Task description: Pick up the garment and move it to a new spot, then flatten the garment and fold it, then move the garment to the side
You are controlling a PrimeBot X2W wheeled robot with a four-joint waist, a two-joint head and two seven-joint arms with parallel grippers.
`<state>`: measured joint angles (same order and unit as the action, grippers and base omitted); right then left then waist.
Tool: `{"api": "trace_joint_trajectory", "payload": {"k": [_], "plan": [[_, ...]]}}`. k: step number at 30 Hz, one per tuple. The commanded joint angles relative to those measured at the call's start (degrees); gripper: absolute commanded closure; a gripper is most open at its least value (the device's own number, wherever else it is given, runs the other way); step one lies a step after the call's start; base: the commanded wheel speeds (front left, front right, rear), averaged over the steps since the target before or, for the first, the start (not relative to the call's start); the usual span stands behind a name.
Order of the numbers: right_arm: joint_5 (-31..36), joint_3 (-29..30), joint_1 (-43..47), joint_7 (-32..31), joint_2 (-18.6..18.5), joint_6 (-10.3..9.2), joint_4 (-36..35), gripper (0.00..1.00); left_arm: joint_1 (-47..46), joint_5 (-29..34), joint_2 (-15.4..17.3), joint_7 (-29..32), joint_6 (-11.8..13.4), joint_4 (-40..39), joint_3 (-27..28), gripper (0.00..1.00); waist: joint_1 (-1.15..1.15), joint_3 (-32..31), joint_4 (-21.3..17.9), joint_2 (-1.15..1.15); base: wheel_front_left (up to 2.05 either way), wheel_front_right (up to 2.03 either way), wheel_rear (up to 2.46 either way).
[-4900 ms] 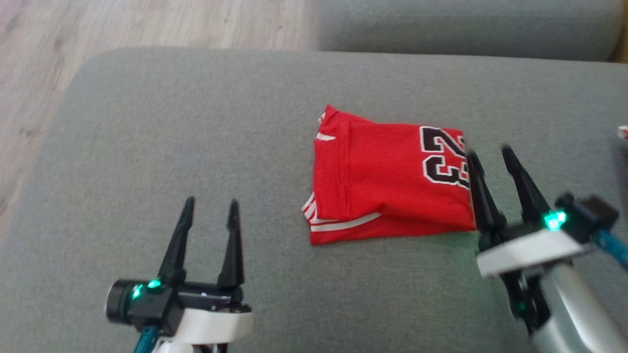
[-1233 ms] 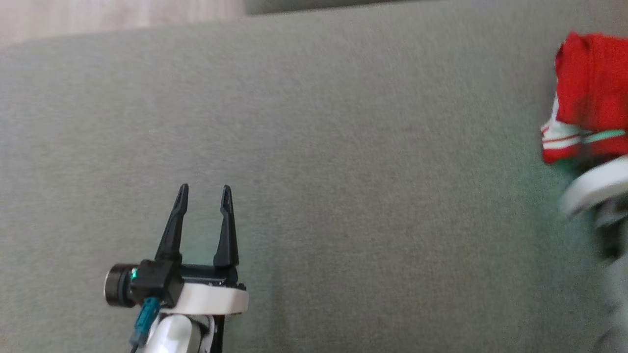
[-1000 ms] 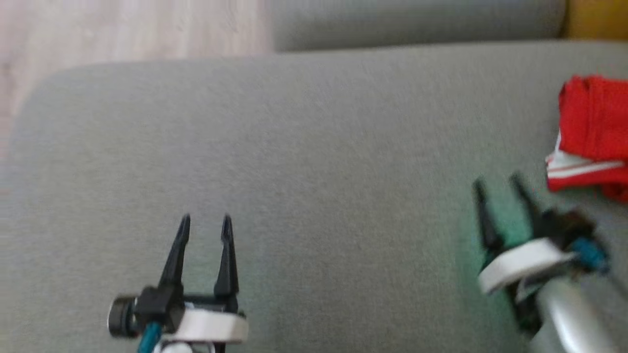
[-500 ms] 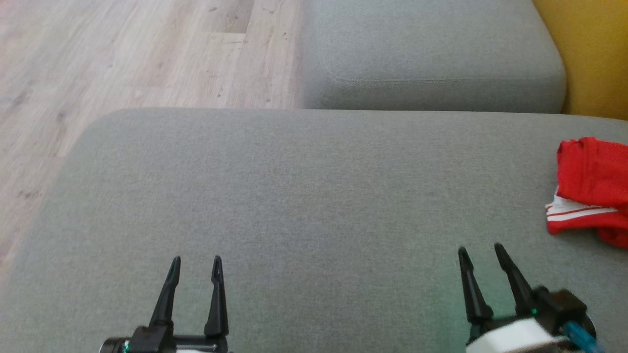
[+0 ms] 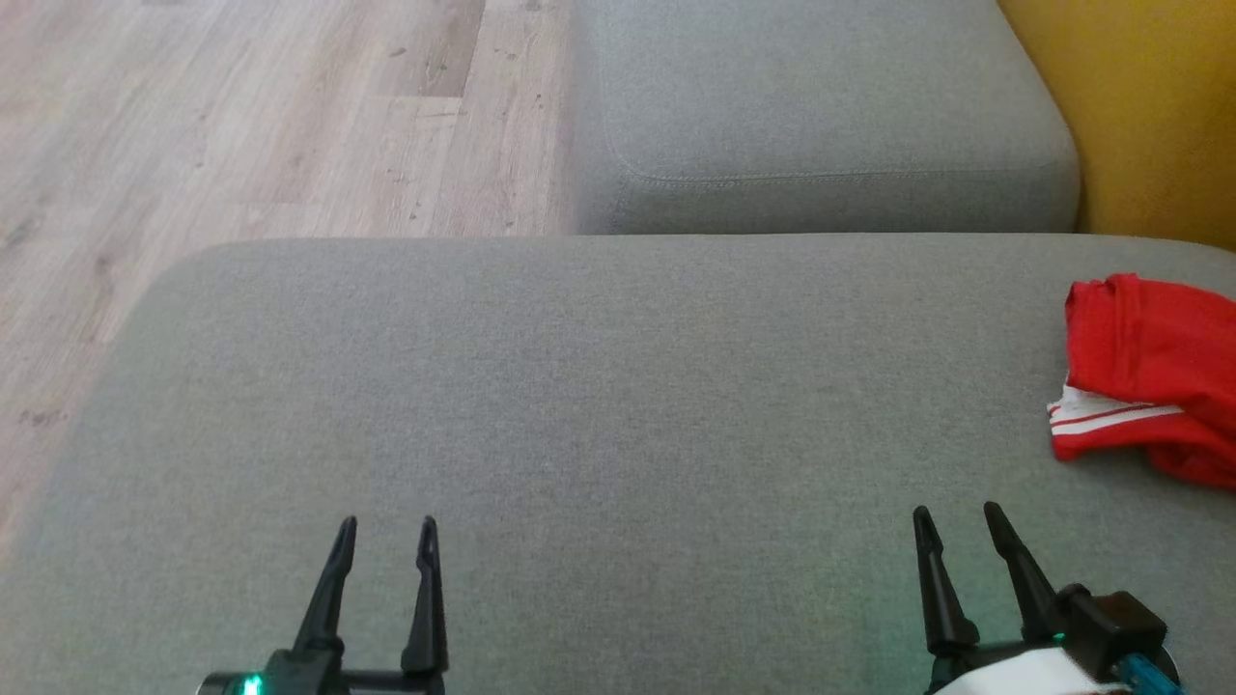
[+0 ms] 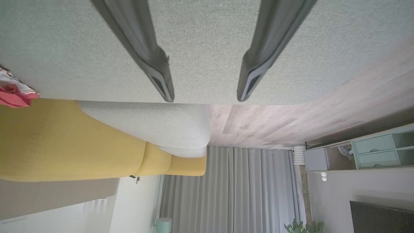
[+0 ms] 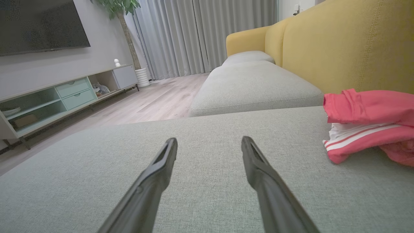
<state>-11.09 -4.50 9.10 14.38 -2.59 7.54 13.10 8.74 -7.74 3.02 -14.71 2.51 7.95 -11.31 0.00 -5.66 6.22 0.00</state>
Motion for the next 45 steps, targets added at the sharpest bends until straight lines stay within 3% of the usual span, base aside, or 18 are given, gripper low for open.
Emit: {"api": "trace_joint_trajectory", "payload": {"k": [1, 2, 6, 45], "plan": [[-0.2, -1.2, -1.4, 0.6, -0.3, -0.05, -1.6, 0.00, -1.4, 0.6, -0.1, -0.3, 0.0, -1.5, 1.8, 0.00, 0.00, -0.1, -0.1, 0.00, 0.00, 0.00, 0.00], [0.0, 0.0, 0.0, 0.0, 0.0, 0.00, 0.0, 1.00, 0.0, 0.4, 0.0, 0.0, -0.1, 0.1, 0.0, 1.00, 0.00, -0.1, -0.1, 0.00, 0.00, 0.00, 0.00], [-0.6, -0.2, 0.4, -0.1, 0.0, 0.00, 2.5, 1.00, 0.5, 0.1, 0.0, 0.1, -0.1, 2.8, -0.1, 1.00, 0.00, -0.1, -0.2, 0.00, 0.00, 0.00, 0.00], [-26.1, 2.3, -4.4, -5.8, -0.8, -0.02, 2.0, 1.00, -4.3, -27.2, 1.1, 5.4, -3.1, 3.9, 3.9, 1.00, 0.00, 1.7, -2.0, 0.00, 0.00, 0.00, 0.00]]}}
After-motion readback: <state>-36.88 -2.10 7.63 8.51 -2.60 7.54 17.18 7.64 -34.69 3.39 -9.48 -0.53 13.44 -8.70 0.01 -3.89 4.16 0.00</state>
